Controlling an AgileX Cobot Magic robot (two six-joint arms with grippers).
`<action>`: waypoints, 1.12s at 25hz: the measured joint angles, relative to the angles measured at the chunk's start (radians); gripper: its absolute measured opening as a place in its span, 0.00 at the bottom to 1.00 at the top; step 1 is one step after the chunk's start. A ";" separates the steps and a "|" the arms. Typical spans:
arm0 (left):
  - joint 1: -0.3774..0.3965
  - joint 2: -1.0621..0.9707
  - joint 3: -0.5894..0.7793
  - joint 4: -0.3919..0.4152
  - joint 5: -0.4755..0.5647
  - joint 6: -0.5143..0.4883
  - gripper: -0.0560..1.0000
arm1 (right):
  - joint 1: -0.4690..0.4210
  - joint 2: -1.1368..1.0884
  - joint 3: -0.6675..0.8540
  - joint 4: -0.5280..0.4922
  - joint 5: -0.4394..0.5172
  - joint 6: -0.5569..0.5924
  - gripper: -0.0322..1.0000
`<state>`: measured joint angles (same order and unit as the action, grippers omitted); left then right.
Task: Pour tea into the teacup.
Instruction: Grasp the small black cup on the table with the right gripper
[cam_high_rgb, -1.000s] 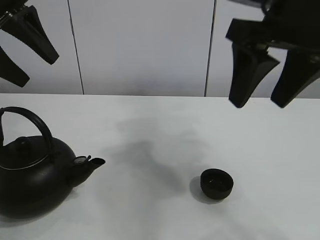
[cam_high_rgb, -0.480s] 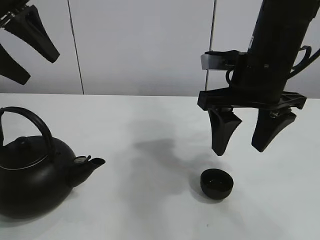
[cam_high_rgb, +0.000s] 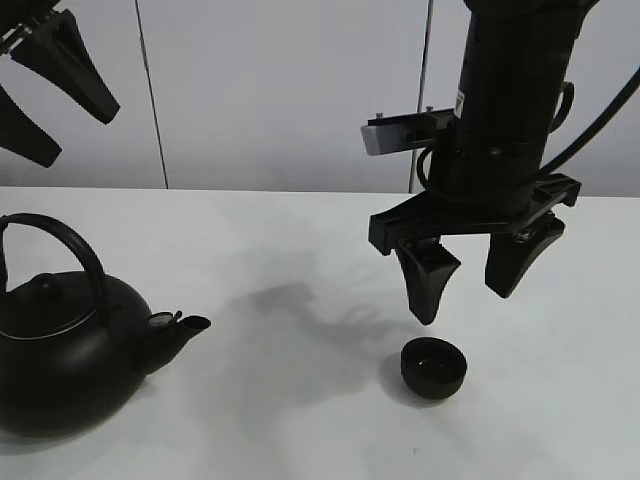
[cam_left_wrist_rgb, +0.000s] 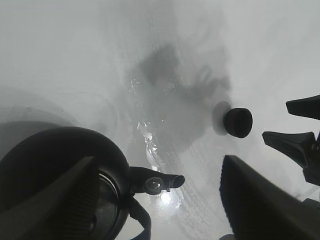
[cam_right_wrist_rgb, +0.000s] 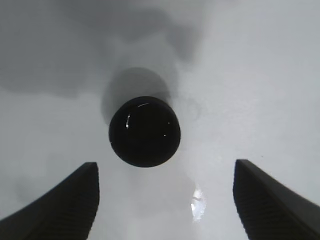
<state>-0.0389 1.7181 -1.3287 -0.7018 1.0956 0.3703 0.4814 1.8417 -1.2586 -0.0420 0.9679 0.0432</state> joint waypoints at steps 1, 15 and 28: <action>0.000 0.000 0.000 0.000 0.000 0.000 0.52 | 0.000 0.000 0.000 -0.011 0.000 0.015 0.53; 0.000 0.000 0.000 0.000 0.000 0.000 0.52 | 0.020 0.001 0.019 0.024 -0.025 0.035 0.53; 0.000 0.000 0.000 0.001 0.000 0.000 0.52 | 0.020 0.032 0.041 0.019 -0.052 0.016 0.60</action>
<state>-0.0389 1.7181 -1.3287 -0.7009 1.0956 0.3703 0.5013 1.8739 -1.2178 -0.0230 0.9159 0.0595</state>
